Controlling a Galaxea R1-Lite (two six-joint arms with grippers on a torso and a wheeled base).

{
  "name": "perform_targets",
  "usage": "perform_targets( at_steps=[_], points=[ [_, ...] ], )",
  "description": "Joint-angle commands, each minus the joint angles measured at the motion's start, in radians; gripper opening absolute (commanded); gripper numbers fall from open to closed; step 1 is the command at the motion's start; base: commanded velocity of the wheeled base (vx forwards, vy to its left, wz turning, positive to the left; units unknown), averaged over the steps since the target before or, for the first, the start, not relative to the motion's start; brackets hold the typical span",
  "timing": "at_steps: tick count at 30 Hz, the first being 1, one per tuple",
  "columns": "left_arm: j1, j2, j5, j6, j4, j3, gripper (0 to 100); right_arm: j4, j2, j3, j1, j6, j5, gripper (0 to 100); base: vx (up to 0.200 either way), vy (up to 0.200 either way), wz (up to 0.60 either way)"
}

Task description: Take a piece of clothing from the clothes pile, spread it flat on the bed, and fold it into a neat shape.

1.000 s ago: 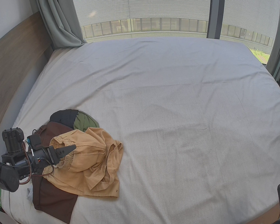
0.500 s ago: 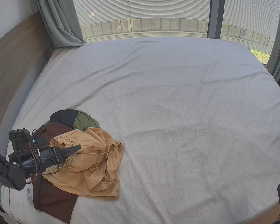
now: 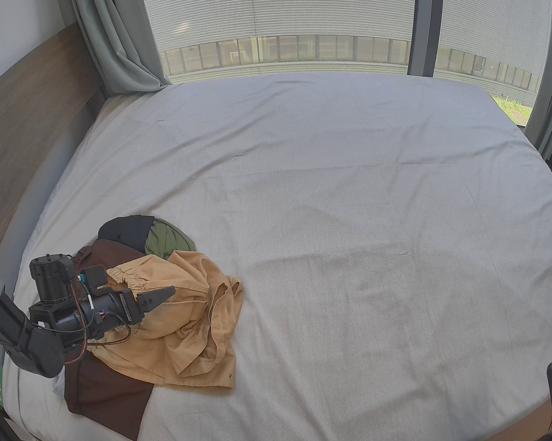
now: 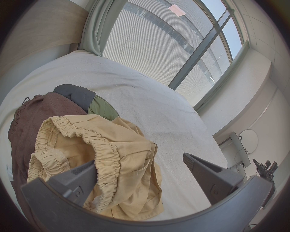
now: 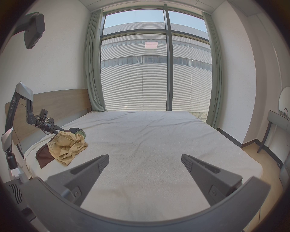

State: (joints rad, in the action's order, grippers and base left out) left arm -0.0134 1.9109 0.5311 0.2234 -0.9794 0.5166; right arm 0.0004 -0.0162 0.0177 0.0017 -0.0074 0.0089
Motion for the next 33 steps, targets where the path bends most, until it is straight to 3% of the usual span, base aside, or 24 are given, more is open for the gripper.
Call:
perform_targets(
  at_steps=[1,9,10,33],
  points=[
    [-0.007,0.017,0.001,0.002,-0.004,0.000,100,0.001,0.015,-0.018,0.001,0.000,0.000,100,0.000,0.000,0.00],
    [-0.010,0.042,-0.008,-0.001,-0.012,0.006,100,0.001,0.015,-0.018,0.001,0.000,0.000,100,0.000,0.000,0.00],
    [-0.010,0.042,-0.008,-0.001,-0.012,0.006,0,0.000,0.015,-0.018,0.000,0.000,0.000,100,0.000,0.000,0.00],
    [-0.026,-0.053,0.006,0.031,-0.012,-0.021,0,0.000,0.015,-0.018,0.000,0.000,0.000,100,0.000,0.000,0.00]
  ],
)
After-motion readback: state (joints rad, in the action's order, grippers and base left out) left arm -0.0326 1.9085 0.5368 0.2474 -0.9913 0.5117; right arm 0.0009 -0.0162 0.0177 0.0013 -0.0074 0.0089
